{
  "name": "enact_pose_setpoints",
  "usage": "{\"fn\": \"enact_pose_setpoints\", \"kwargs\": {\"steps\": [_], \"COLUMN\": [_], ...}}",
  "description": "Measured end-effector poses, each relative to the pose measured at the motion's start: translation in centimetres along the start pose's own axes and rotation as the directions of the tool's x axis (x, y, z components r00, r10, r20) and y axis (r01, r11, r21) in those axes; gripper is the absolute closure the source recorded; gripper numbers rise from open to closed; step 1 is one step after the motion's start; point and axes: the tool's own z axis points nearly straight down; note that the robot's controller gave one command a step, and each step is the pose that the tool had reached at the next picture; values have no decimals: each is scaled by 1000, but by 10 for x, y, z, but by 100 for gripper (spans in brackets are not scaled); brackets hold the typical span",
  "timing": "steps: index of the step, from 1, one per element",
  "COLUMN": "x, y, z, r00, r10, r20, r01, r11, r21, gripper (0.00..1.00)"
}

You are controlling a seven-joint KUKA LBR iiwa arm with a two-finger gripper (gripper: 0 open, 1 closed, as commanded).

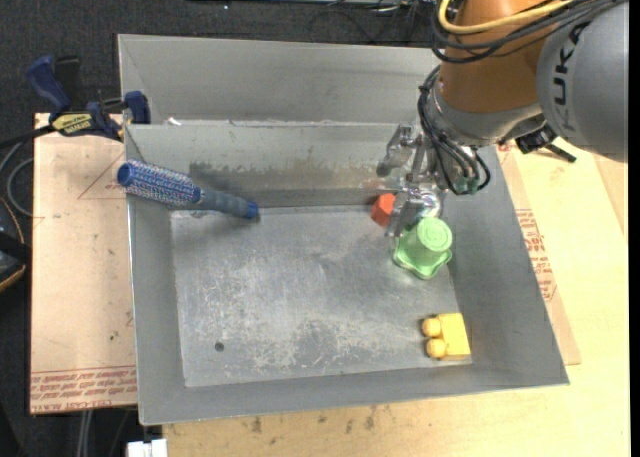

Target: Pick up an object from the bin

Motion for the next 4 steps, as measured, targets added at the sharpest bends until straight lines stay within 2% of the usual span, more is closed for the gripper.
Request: {"fn": "enact_pose_setpoints", "kwargs": {"steps": [1, 2, 3, 4], "x": [10, -6, 17, 16], "y": [-83, -102, -128, -127], "z": [105, 143, 143, 142], "r00": [986, 974, 900, 899], "r10": [-164, -225, -436, -438], "r20": [-16, -3, 13, 14], "r01": [164, 225, 436, 438], "r11": [986, 974, 900, 899], "r21": [-1, -3, -5, -4], "gripper": [0, 0, 0, 100]}}
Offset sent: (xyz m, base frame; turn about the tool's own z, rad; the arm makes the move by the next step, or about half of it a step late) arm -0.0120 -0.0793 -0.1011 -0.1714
